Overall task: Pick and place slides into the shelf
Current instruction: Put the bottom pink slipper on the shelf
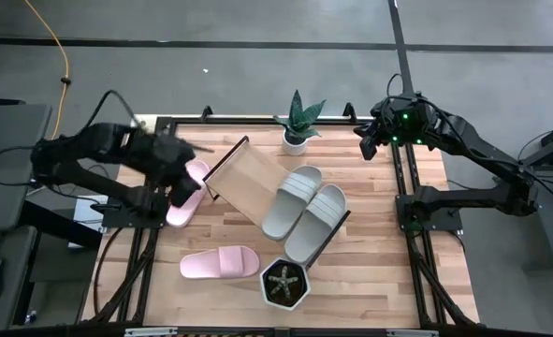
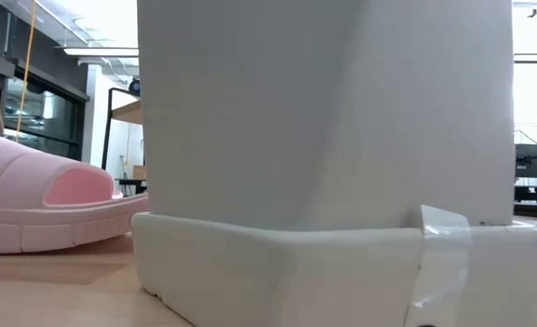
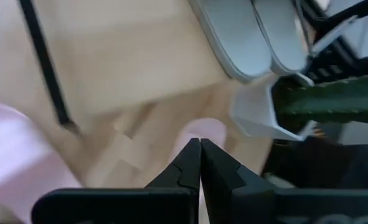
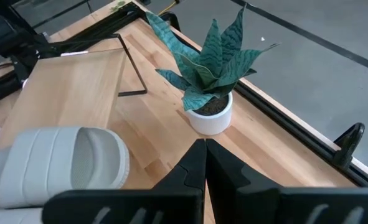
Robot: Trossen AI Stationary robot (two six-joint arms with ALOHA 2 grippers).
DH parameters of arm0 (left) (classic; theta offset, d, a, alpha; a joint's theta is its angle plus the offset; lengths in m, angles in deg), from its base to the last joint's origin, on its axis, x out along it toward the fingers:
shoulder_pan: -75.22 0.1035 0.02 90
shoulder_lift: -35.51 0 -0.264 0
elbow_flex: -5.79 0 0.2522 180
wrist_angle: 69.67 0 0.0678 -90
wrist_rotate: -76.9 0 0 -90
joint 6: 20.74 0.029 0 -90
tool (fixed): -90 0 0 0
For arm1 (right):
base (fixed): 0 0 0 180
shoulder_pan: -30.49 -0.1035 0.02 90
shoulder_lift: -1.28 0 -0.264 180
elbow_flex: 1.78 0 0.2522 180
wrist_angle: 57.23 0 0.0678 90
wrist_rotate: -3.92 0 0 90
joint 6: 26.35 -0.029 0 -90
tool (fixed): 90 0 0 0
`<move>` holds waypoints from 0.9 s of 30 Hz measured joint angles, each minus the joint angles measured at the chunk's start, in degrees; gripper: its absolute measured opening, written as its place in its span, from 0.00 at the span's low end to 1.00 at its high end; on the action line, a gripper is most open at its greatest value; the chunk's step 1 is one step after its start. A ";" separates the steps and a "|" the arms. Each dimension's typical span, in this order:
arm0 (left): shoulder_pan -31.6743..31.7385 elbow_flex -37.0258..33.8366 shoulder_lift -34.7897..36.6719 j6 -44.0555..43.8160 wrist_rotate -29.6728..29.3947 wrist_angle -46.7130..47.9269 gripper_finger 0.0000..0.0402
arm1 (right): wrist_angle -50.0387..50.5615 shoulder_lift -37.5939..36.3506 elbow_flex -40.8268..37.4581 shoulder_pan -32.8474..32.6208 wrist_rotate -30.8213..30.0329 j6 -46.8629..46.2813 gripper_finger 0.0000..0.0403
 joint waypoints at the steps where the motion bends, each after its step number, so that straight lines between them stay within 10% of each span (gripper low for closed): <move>1: -1.75 -2.21 1.36 -3.10 -0.30 -1.39 0.00 | 0.08 0.00 0.00 0.00 0.00 -0.02 0.00; 17: -25.35 -21.78 2.56 -41.43 -3.86 -26.30 0.00 | 6.69 0.02 0.00 -0.02 8.07 3.36 0.00; 27: -32.16 -21.94 0.39 -58.48 -23.26 -22.70 0.00 | 6.94 0.02 0.00 -0.02 11.16 8.00 0.00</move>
